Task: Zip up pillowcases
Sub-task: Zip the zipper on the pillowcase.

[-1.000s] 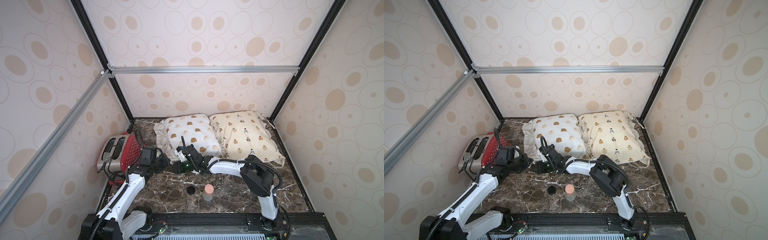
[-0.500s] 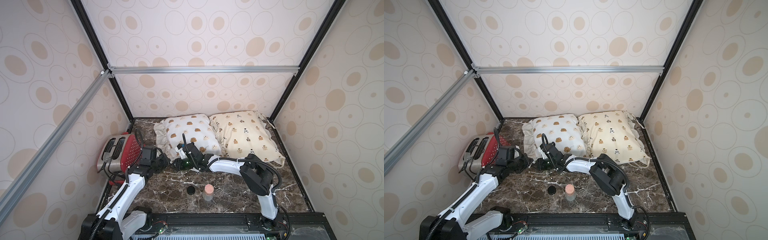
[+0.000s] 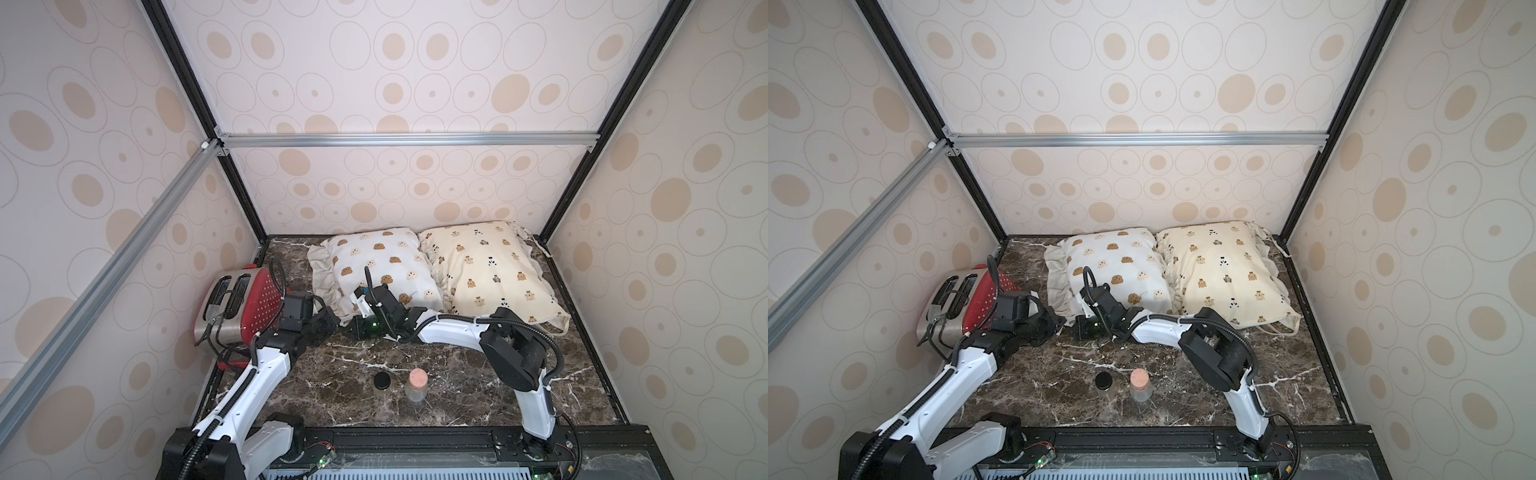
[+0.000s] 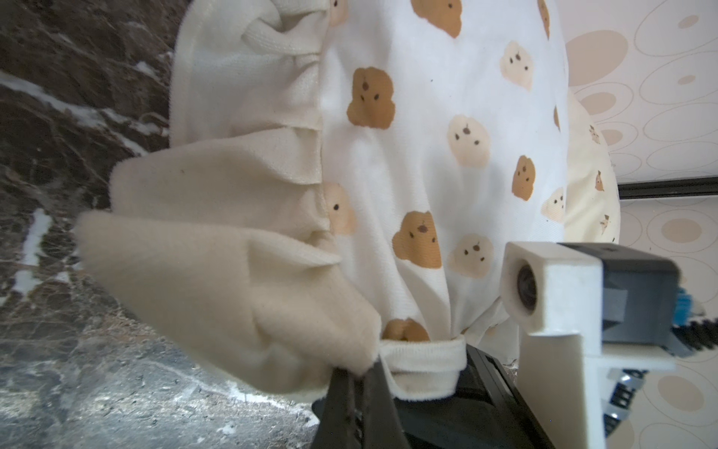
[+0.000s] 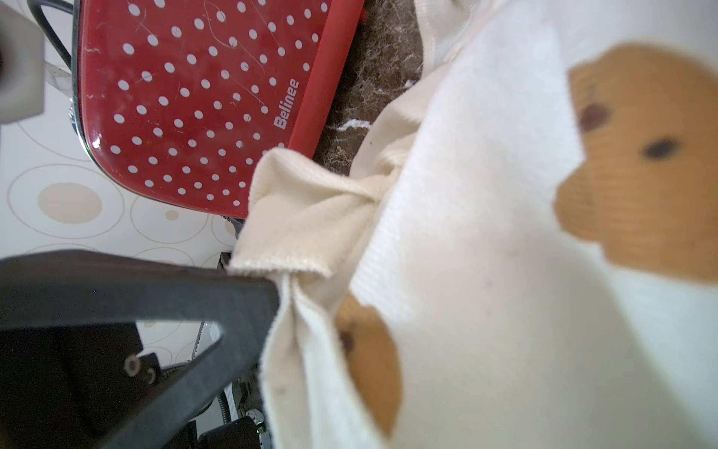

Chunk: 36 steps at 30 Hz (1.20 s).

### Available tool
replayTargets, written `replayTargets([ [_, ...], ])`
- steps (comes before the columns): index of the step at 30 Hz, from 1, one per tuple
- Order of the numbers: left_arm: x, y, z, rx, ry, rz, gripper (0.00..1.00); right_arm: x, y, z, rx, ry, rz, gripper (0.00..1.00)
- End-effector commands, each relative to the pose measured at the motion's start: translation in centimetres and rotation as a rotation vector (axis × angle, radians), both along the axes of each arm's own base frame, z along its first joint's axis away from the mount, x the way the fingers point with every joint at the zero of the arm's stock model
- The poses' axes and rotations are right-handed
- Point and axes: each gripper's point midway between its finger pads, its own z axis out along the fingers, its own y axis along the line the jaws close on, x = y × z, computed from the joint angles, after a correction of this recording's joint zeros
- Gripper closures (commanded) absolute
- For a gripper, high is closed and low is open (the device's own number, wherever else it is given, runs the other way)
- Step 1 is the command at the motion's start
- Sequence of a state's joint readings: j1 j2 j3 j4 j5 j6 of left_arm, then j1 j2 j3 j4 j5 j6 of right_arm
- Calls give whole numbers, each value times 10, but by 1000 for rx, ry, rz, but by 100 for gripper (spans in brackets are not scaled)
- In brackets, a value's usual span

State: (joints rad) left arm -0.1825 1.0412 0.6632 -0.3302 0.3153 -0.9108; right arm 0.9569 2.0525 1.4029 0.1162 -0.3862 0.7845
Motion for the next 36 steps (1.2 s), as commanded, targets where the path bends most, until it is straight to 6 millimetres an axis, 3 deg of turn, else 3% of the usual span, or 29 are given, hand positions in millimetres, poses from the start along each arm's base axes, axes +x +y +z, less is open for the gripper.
replayTargets([
  [1,3,3,11,31,-33,2,100,2,3,5,11,11,-4,100],
  [14,8,19,10,105,-46,66,100,-14,-15,-12,-64,84,-7,100],
  [28,11,25,10,130,-49,93,100,-18,-41,-29,-172,111,-71,100],
  [32,12,23,12,114,-64,89,100,-19,-39,-28,-155,113,-61,100],
  [36,14,14,11,84,-61,50,100,-18,-29,-16,-110,103,-41,91],
])
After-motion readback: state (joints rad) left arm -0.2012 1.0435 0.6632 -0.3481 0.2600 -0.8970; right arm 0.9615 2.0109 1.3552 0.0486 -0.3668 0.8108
